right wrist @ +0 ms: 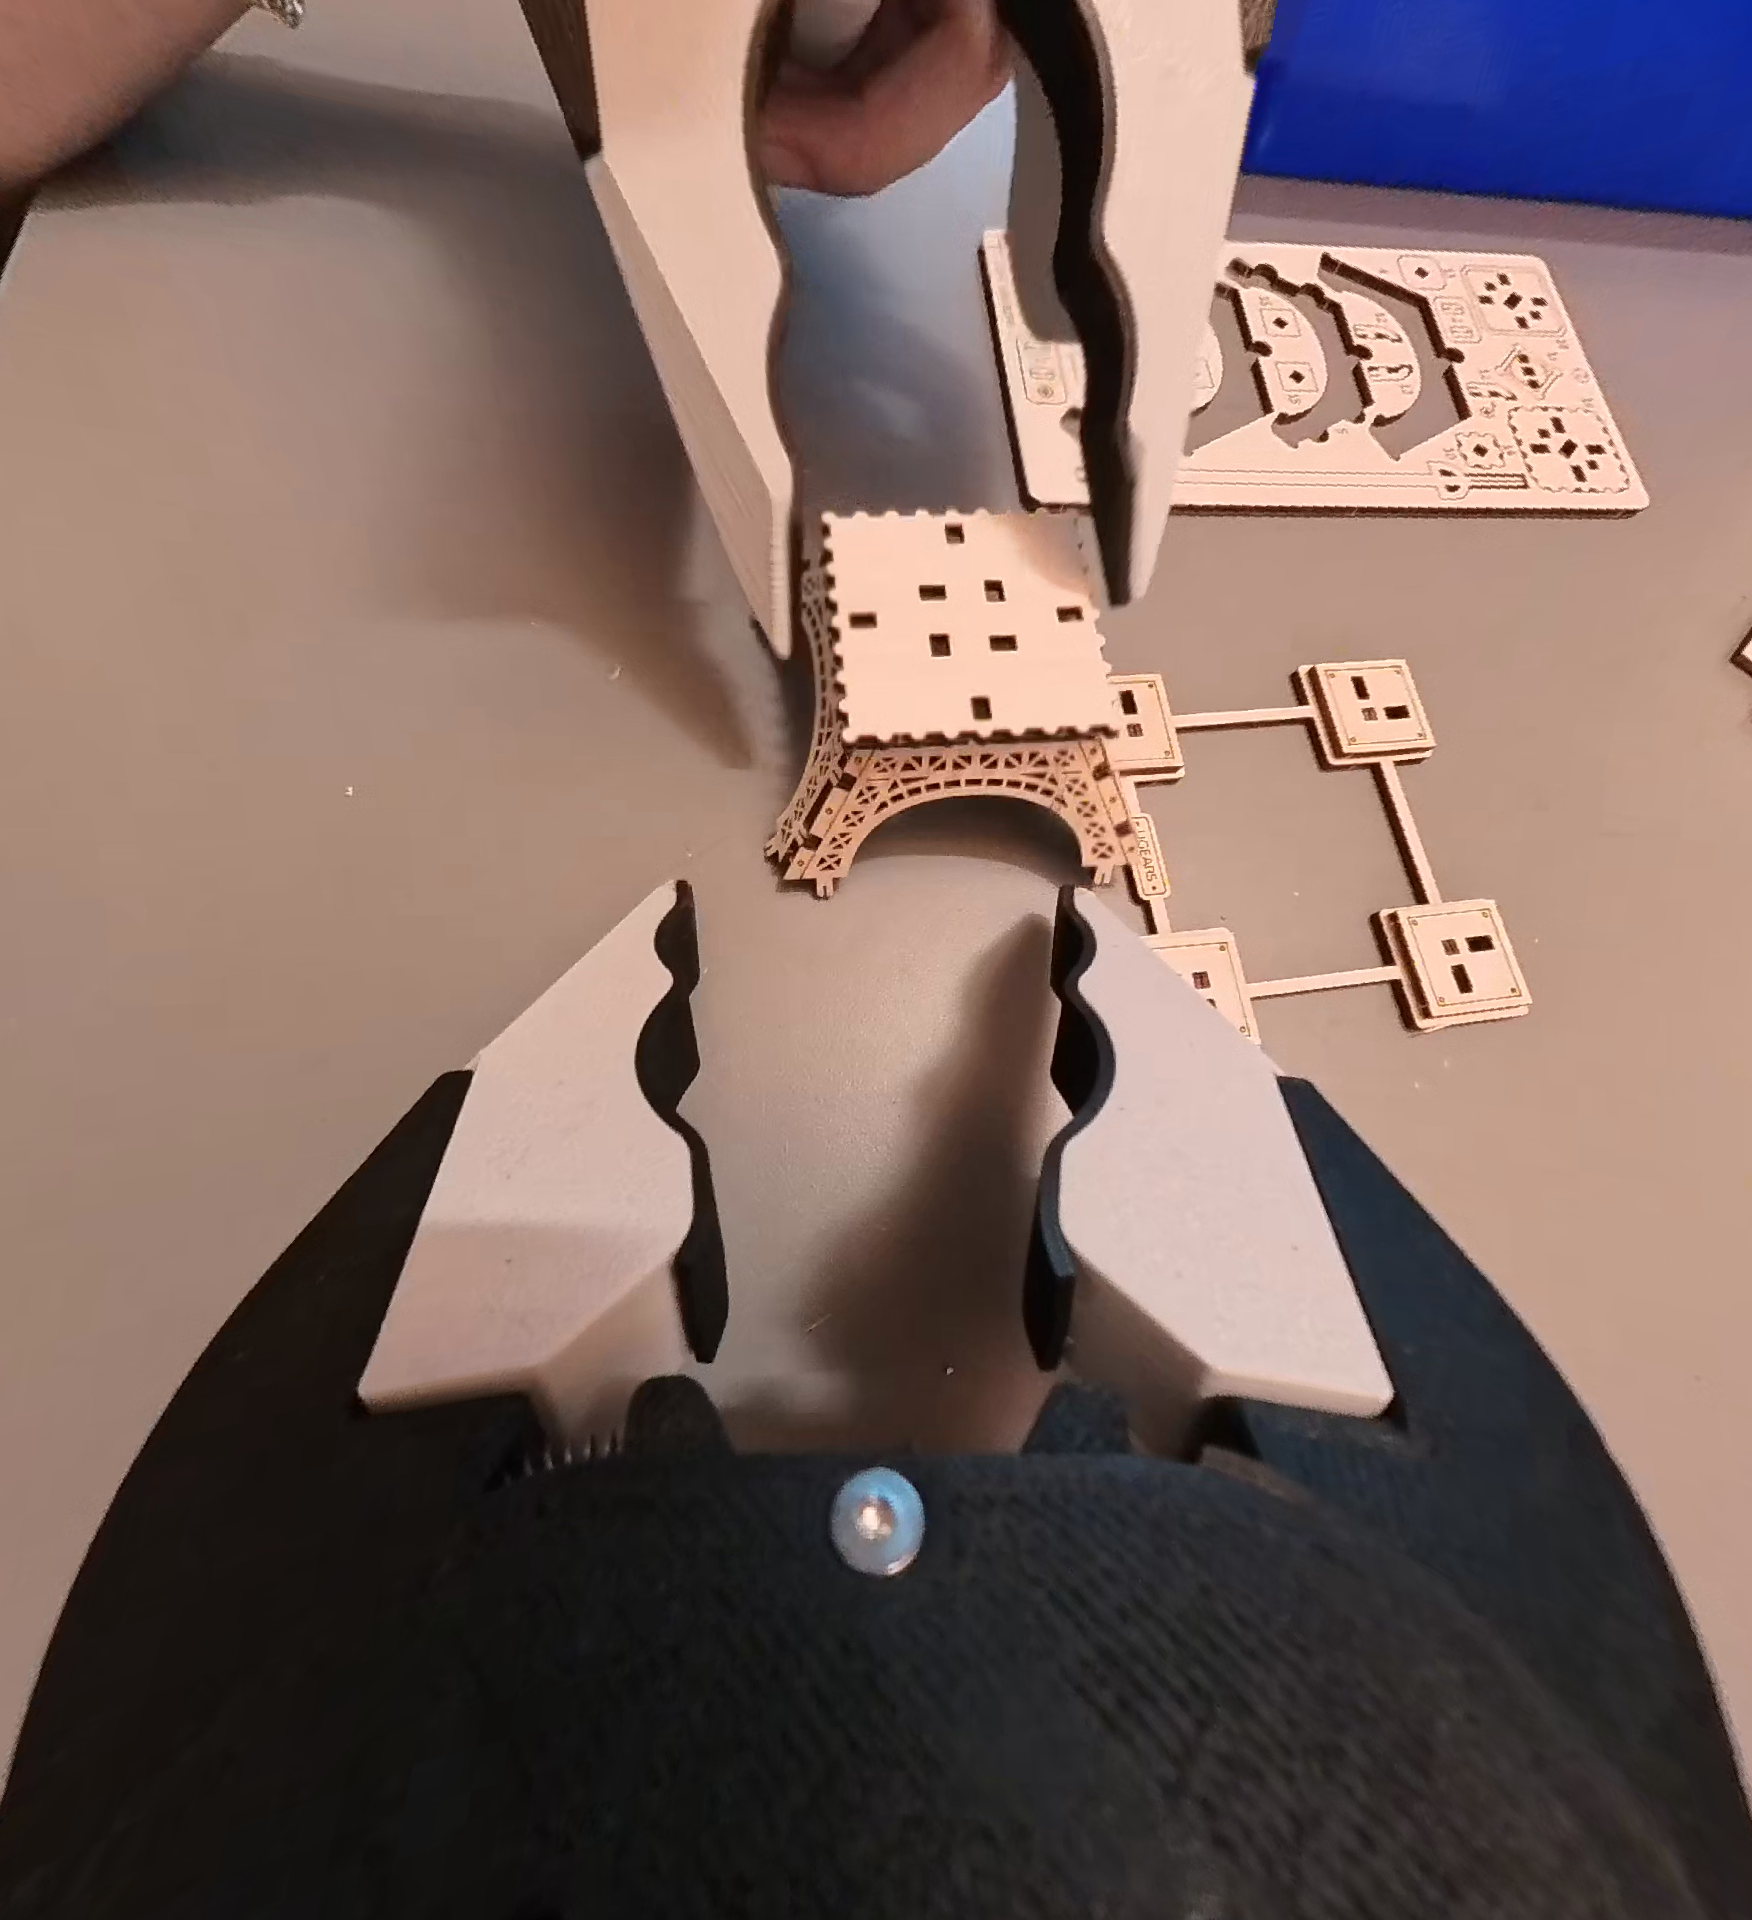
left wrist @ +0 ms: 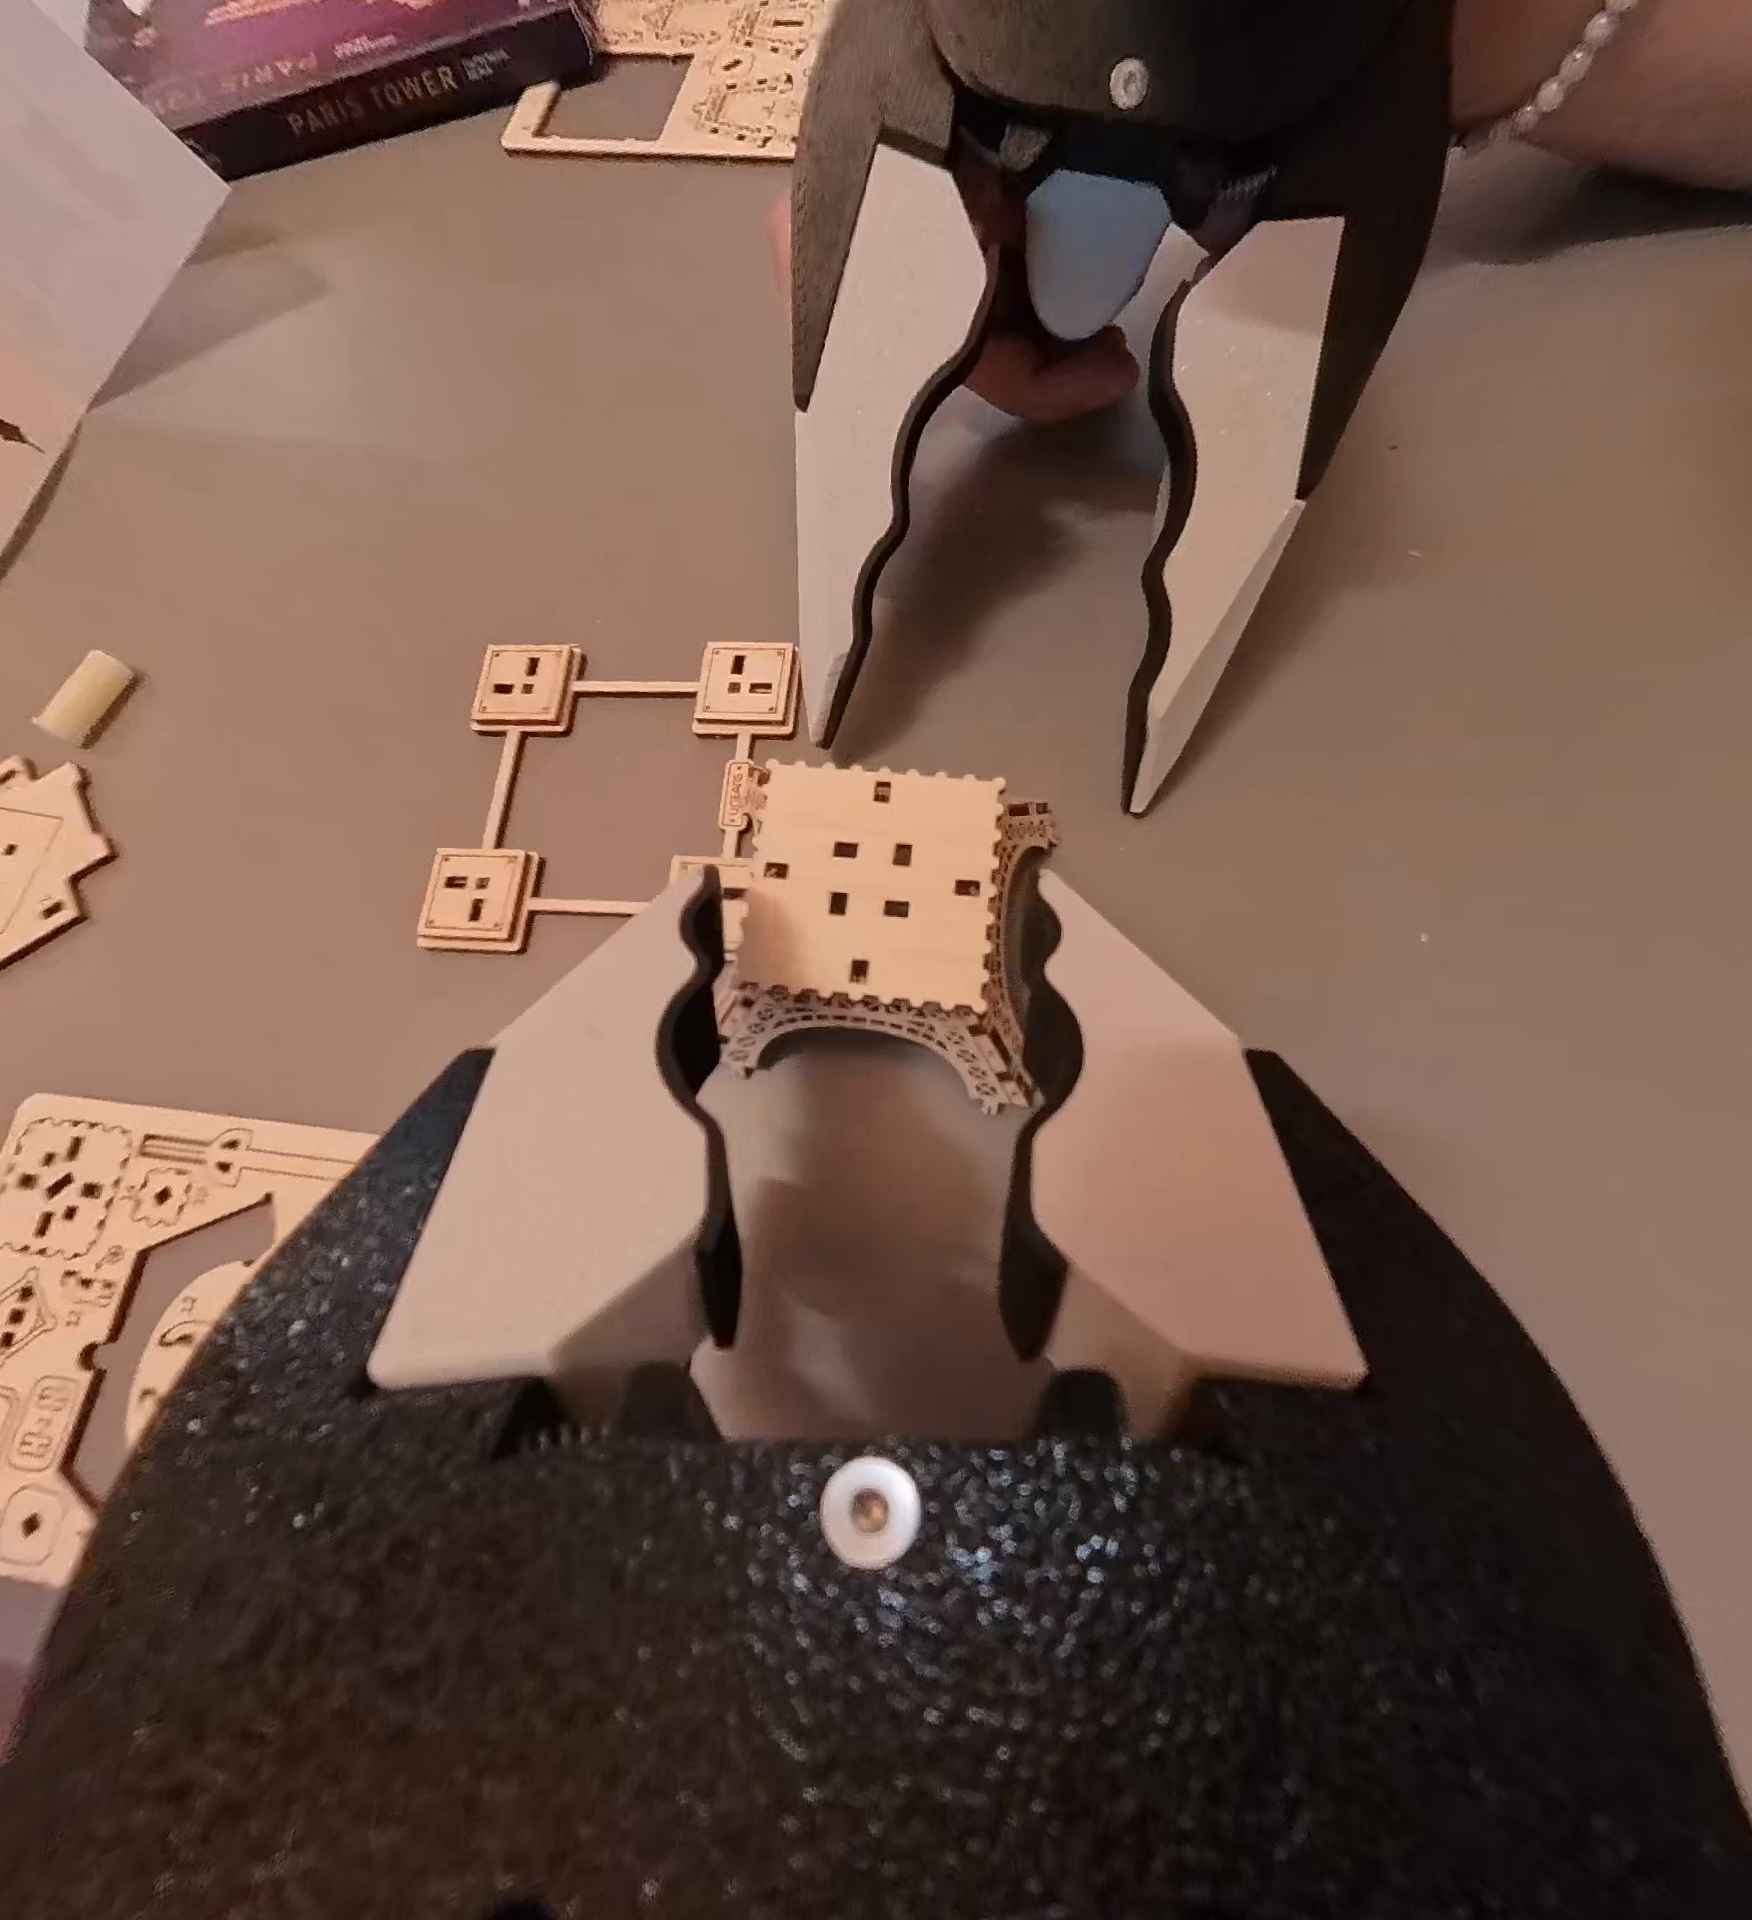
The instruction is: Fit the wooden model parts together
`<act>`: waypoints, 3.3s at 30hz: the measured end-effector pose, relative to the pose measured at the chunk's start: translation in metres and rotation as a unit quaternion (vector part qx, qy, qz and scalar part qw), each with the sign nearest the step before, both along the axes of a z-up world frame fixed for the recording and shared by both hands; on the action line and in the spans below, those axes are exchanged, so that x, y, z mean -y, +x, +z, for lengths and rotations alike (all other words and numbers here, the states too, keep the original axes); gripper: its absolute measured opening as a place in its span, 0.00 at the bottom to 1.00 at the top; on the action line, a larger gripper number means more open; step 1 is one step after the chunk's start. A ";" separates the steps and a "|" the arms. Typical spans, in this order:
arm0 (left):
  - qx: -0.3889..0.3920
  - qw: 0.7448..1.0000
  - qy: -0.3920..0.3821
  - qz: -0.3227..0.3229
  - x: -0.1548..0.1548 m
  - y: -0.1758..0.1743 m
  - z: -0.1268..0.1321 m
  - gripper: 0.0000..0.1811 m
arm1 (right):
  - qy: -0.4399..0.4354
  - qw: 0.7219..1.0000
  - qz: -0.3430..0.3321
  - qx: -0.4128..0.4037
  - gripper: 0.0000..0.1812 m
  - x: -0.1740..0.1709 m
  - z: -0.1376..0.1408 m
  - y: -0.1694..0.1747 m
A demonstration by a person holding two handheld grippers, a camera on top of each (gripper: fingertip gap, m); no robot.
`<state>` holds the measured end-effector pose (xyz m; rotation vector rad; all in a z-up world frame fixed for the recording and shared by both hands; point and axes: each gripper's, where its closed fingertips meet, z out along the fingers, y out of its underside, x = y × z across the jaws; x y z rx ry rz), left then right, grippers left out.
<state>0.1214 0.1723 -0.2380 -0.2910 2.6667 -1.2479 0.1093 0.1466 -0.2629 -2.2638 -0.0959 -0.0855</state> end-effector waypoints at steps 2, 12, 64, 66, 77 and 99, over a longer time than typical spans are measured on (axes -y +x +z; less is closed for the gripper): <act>0.007 1.000 0.000 0.005 -0.003 0.001 0.003 0.32 | 0.000 1.000 0.000 -0.001 0.37 0.000 0.000 0.000; 0.028 1.000 0.011 0.001 0.006 0.003 0.003 0.34 | 0.000 1.000 0.001 -0.001 0.37 0.000 0.000 0.000; -0.002 1.000 -0.019 0.000 0.001 0.004 -0.001 0.25 | -0.005 1.000 0.013 -0.019 0.34 0.001 -0.001 -0.004; -0.003 1.000 -0.021 0.001 0.000 0.005 -0.001 0.25 | -0.005 1.000 0.013 -0.020 0.34 0.001 -0.001 -0.004; 0.001 0.999 -0.034 0.004 0.001 0.005 0.007 0.29 | -0.006 1.000 0.011 -0.022 0.34 0.002 -0.001 -0.004; 0.002 0.998 0.063 0.002 -0.004 0.004 -0.022 0.32 | -0.012 0.999 0.004 -0.045 0.35 0.006 -0.003 -0.004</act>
